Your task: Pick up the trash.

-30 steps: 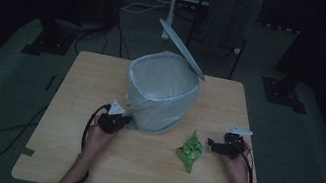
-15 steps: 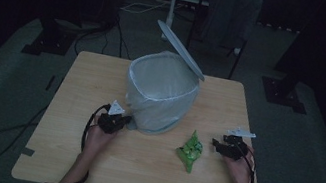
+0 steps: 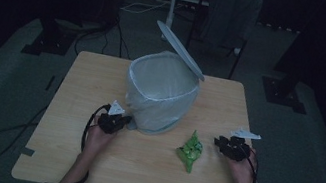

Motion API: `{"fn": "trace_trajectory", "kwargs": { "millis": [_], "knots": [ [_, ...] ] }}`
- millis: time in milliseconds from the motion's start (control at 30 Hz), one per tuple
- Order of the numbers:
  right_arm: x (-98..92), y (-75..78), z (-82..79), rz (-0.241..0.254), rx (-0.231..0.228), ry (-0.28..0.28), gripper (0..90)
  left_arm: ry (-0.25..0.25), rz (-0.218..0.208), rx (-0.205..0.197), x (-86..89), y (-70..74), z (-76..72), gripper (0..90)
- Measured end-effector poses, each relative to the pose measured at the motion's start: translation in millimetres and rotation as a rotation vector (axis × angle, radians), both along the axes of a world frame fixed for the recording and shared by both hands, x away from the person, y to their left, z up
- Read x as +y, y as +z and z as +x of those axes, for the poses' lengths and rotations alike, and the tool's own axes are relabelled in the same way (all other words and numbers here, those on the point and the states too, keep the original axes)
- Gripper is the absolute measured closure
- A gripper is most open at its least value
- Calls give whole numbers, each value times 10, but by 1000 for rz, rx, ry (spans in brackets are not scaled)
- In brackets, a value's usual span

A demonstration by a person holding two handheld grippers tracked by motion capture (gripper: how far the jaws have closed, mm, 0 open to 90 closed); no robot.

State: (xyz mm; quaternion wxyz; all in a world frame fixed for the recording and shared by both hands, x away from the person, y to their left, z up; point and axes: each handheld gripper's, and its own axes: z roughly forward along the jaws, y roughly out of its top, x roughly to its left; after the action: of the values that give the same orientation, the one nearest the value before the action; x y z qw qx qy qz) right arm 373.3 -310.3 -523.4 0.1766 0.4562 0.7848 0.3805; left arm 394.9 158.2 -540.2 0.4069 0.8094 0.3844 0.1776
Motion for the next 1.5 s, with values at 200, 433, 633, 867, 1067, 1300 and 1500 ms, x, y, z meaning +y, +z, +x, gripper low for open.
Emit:
{"fn": "trace_trajectory", "kwargs": {
  "millis": [200,433,633,867,1067,1300,1500],
  "knots": [
    [24,134,-97,48,-24,37,701,-1,4,-2,0,0,-2,900],
    [69,326,-211,101,-70,98,702,-1,6,-4,-1,0,-3,900],
    [154,472,-287,109,-94,148,700,-1,5,-3,-1,0,-3,900],
    [259,593,-352,111,-116,197,691,0,6,-5,-5,0,-5,900],
    [330,657,-393,117,-125,230,688,1,9,-6,-6,1,-7,900],
    [425,684,-416,123,-120,277,686,5,9,-8,-12,0,-11,900],
    [586,660,-423,109,-104,333,686,5,11,-8,-13,0,-12,900]
  ]
}}
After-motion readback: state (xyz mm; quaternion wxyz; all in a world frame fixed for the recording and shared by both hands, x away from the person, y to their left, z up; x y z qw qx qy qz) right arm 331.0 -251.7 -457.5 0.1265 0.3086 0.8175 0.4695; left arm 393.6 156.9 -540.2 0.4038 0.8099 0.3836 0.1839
